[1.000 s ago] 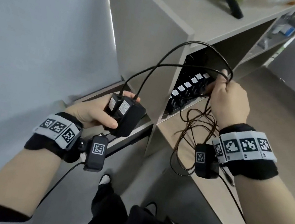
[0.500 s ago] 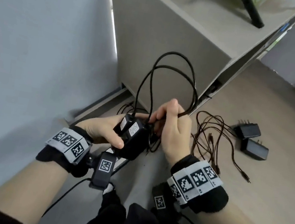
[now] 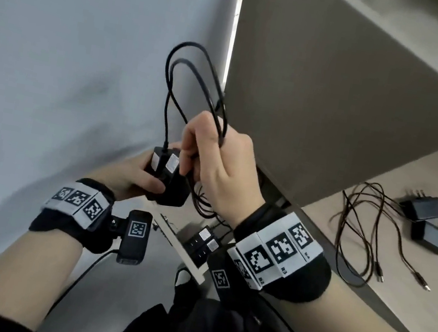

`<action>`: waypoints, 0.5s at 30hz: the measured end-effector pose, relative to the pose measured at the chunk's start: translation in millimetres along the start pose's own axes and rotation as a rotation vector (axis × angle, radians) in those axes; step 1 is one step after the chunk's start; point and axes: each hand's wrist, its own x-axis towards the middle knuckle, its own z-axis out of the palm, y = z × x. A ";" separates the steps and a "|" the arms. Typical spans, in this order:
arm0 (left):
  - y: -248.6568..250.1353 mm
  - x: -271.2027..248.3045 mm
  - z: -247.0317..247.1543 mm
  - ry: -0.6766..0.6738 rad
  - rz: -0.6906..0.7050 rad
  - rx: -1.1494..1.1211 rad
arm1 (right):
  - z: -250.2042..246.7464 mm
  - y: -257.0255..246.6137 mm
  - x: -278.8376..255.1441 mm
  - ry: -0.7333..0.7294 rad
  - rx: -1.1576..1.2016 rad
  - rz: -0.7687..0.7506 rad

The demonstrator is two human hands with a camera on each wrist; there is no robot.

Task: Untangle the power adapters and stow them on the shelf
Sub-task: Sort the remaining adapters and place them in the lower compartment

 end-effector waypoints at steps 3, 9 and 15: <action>-10.6 8.9 -3.7 0.164 -0.079 0.121 | 3.5 34.2 7.8 0.014 -0.116 0.064; -55.9 48.8 -8.3 0.376 -0.275 0.438 | -11.0 110.8 16.5 0.076 -0.405 0.291; -93.7 73.6 -10.0 0.314 -0.442 0.639 | -31.0 133.8 14.9 -0.089 -0.949 0.314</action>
